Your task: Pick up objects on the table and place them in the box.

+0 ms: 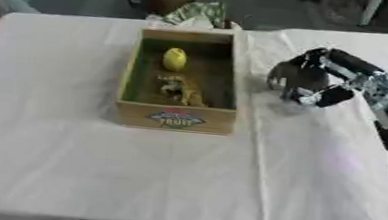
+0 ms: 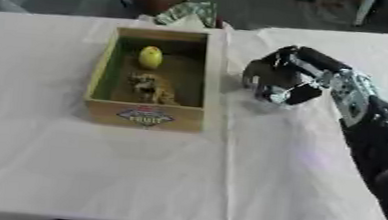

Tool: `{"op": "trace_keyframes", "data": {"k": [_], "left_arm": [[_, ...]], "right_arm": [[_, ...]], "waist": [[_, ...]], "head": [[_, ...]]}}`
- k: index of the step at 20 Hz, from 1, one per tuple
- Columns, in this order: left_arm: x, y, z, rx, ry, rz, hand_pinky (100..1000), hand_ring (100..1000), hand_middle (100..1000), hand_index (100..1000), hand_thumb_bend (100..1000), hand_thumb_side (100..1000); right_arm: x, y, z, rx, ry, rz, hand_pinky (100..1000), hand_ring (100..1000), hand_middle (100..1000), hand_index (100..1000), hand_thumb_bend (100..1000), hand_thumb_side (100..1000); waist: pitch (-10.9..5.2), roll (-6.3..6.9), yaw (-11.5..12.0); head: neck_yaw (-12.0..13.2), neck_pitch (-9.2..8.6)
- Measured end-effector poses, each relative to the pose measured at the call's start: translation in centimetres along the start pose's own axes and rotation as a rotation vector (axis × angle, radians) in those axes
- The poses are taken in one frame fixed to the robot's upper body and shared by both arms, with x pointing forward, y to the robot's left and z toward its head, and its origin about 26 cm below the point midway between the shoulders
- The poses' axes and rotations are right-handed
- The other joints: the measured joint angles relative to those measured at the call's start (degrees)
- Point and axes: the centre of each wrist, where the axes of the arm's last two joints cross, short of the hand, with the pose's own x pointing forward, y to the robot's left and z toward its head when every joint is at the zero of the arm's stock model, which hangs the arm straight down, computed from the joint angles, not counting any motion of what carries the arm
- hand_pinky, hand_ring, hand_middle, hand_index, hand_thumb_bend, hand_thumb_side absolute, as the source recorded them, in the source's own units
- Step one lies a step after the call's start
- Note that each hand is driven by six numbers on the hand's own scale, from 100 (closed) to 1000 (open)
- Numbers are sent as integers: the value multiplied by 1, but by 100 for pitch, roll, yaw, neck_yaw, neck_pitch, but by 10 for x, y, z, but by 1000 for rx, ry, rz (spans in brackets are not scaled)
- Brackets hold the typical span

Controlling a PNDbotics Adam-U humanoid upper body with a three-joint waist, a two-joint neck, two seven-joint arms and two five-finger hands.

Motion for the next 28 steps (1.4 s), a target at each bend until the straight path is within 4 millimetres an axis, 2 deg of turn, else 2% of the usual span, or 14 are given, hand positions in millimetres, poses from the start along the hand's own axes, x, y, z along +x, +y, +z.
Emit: {"op": "trace_keyframes", "data": {"k": [2, 3, 5, 6, 9, 14, 19, 28], "left_arm": [[0, 0, 0, 0, 1, 1, 570, 560, 552, 716, 100, 852], [0, 0, 0, 0, 2, 0, 570, 559, 552, 716, 100, 853], [-1, 0, 1, 1, 3, -1, 570, 559, 552, 716, 100, 853], [-1, 0, 1, 1, 4, -1, 570, 559, 552, 716, 100, 853], [-2, -1, 2, 2, 8, 1, 570, 559, 552, 717, 100, 855], [-4, -1, 3, 4, 18, 1, 570, 559, 552, 716, 100, 857], [-5, -1, 3, 3, 22, 1, 569, 559, 552, 716, 100, 857], [-7, -1, 4, 2, 33, -1, 570, 559, 552, 716, 100, 859]], "right_arm": [[-1, 1, 1, -9, 5, 4, 590, 565, 531, 646, 329, 316], [-2, 2, 1, -12, 9, 6, 578, 549, 513, 630, 346, 310], [-3, 3, 2, -24, 13, 2, 514, 484, 446, 564, 320, 313], [-3, 4, 3, -28, 15, 0, 508, 479, 440, 558, 316, 314], [-5, 6, 7, -34, 18, -8, 394, 383, 343, 475, 264, 314], [-7, 2, 11, -57, 2, -29, 346, 350, 319, 453, 246, 295], [-1, -20, 12, -106, -56, -34, 337, 345, 314, 452, 234, 272], [28, -73, -9, -198, -213, -66, 333, 342, 312, 451, 230, 244]], "waist": [[0, 0, 0], [-1, 0, -2], [-1, 0, -7], [-1, 0, -15], [-1, -1, -33], [0, -3, -63], [-2, -23, -75], [-45, -80, -50]], "head": [[0, 0], [0, 0], [0, 0], [1, 0], [3, 0], [10, 0], [13, 0], [6, 0]]}}
